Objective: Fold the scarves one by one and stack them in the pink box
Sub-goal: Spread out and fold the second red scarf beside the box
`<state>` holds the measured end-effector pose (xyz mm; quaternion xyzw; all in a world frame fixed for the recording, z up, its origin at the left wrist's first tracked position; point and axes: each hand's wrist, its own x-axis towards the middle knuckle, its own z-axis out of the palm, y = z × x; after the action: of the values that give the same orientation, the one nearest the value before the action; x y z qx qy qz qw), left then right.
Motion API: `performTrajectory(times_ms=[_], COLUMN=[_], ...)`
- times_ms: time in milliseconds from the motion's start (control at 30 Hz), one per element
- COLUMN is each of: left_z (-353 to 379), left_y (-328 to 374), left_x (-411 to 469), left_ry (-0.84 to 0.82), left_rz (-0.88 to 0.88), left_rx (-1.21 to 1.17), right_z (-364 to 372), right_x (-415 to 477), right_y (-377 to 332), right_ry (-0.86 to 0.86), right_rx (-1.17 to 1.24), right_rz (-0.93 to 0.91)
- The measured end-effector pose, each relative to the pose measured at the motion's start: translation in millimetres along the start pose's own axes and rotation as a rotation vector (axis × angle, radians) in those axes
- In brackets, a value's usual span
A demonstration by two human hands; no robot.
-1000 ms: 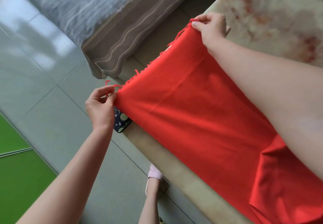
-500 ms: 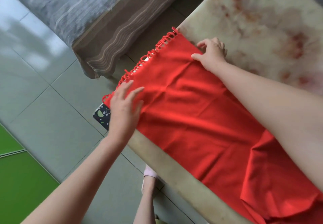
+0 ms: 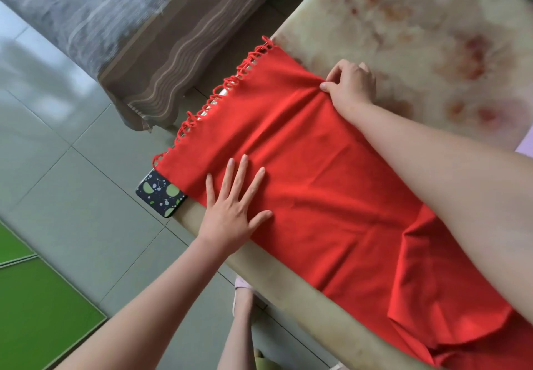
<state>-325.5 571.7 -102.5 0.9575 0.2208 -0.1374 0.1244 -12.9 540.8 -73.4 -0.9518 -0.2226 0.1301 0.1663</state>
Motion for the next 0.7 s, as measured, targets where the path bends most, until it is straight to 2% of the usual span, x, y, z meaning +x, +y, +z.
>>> performTrajectory(times_ms=[233,333,400,600,700], left_z=[-7.2,-11.8,-12.6,-2.4,5.6], left_y=[12.6,40.7,65.4,143.0,178.7], left_x=[-1.7,-5.7,-8.3,-15.0,-15.8], left_ry=[0.034,0.063,0.055,-0.071,-0.169], left_rz=[0.031,0.132,0.208,0.309,0.31], left_rx=[-0.01,-0.072,-0.087,0.008,0.038], right_z=[-7.1,-25.7,-39.9,-70.0,-79.6], right_x=[-13.5,-50.3,-91.9,-209.8,-232.1], right_y=[15.4,55.9,93.7,217.9,255.5], right_ry=[0.089,0.028,-0.037,-0.254,-0.225], right_rx=[0.0,0.092,0.073,-0.328,-0.465], right_rz=[-0.085,-0.239,-0.375,-0.596,-0.538])
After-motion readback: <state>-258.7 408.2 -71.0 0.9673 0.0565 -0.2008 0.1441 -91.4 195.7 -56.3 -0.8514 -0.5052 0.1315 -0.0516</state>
